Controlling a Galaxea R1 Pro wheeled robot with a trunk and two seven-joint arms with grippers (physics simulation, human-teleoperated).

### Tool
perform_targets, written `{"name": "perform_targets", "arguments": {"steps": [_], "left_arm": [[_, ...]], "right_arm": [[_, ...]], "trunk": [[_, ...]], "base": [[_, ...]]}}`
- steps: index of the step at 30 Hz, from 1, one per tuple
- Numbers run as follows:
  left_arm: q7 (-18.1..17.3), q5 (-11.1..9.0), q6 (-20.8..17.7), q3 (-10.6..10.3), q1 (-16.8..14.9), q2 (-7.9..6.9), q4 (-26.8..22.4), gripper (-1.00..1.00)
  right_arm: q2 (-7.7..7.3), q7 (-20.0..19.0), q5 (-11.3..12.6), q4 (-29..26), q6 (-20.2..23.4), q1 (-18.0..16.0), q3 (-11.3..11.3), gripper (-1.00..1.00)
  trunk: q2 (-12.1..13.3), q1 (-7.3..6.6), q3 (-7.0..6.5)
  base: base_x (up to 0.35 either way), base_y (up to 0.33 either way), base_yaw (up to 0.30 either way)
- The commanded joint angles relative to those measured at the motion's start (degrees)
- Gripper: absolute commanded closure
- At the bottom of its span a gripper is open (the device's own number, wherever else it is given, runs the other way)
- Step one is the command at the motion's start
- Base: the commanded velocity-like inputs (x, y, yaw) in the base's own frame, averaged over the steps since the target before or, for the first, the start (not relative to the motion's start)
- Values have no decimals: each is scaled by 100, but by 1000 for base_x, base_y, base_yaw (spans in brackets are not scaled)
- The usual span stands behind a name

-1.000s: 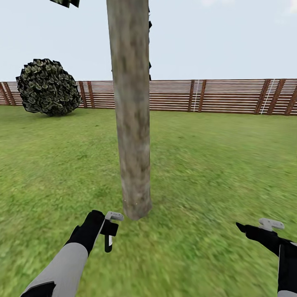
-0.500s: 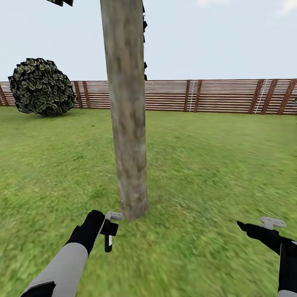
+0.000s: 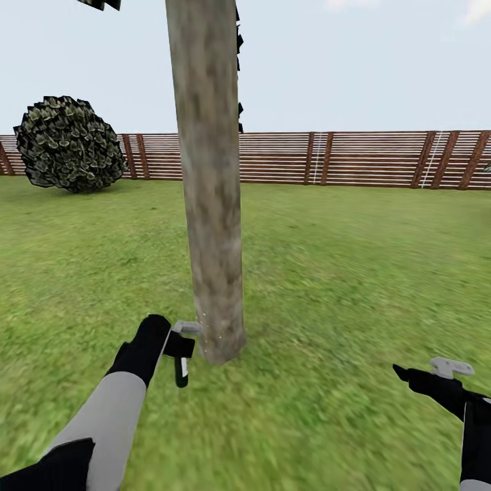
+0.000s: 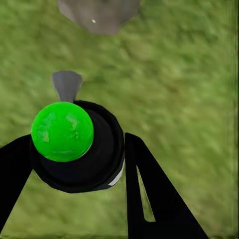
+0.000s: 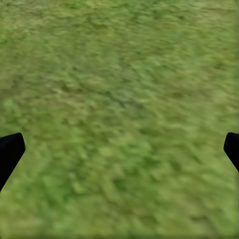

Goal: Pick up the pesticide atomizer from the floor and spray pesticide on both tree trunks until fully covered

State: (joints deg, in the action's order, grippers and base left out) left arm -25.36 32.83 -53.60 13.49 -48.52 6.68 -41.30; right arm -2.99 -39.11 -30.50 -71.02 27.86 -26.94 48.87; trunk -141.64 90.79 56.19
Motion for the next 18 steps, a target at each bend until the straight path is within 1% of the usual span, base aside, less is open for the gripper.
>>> {"name": "perform_targets", "arguments": {"steps": [1, 6, 9, 10, 12, 13, 16, 18], "left_arm": [[-67, 13, -106, -2, -59, 0, -2, 100], [-220, 29, -211, -25, -238, -3, -9, 100], [-388, 37, -219, -192, -325, -8, -9, 100], [-429, 38, -223, -282, -363, -8, -9, 100], [-550, 39, -231, -577, -474, -9, -4, 100], [-592, 39, -234, -674, -500, -10, -4, 100], [-625, 39, -244, -751, -554, -13, -2, 100], [-635, 39, -252, -777, -764, -18, 5, 100]], "right_arm": [[0, 0, 0, 0, 0, 2, 0, -100], [0, 0, 0, 0, 0, 1, 0, -100], [-3, 0, 0, 1, 0, 0, 0, -100], [-5, 0, 0, 0, 0, 2, 0, -100], [-8, 4, 1, 7, 0, 2, 0, -100], [-8, 5, 1, 8, 0, 1, 0, -100], [-9, 6, 1, 9, 0, -2, 0, -100], [-9, 6, 3, 9, 0, 1, 0, -100]], "trunk": [[0, 0, 0], [0, 0, 0], [0, 0, 0], [0, 0, 0], [0, 0, 0], [0, 0, 0], [0, 0, 0], [0, 0, 0]], "base": [[0, 0, 0], [0, 0, 0], [0, 0, 0], [0, 0, 0], [0, 0, 0], [0, 0, 0], [0, 0, 0], [0, 0, 0]]}}
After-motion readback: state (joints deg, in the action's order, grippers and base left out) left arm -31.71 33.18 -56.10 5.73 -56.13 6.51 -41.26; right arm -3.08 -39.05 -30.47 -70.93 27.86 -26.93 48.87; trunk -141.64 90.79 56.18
